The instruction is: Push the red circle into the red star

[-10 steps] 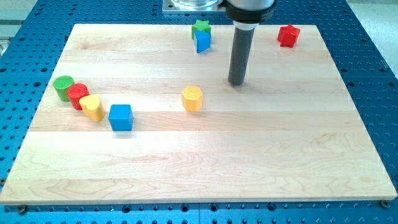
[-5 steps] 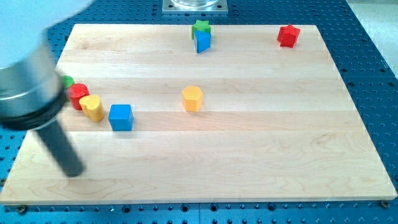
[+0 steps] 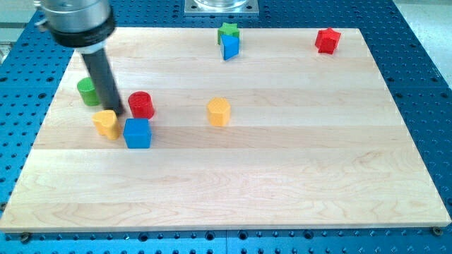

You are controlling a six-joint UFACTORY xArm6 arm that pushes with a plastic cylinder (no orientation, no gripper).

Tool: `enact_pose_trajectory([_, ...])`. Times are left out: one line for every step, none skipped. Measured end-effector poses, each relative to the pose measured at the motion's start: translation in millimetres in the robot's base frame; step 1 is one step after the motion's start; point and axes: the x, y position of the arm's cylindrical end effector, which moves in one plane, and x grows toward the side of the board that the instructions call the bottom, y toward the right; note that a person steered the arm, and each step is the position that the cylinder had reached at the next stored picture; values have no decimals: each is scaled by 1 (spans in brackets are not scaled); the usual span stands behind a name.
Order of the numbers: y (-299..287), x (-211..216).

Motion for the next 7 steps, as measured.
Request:
enact_pose_trajectory([67,-8])
enact_pose_trajectory([107,-16])
enact_pose_trajectory([93,11])
enact_pose_trajectory([99,27])
enact_pose_trajectory([184,-22])
enact_pose_trajectory([283,-77])
enact_pose_trajectory([340,-103])
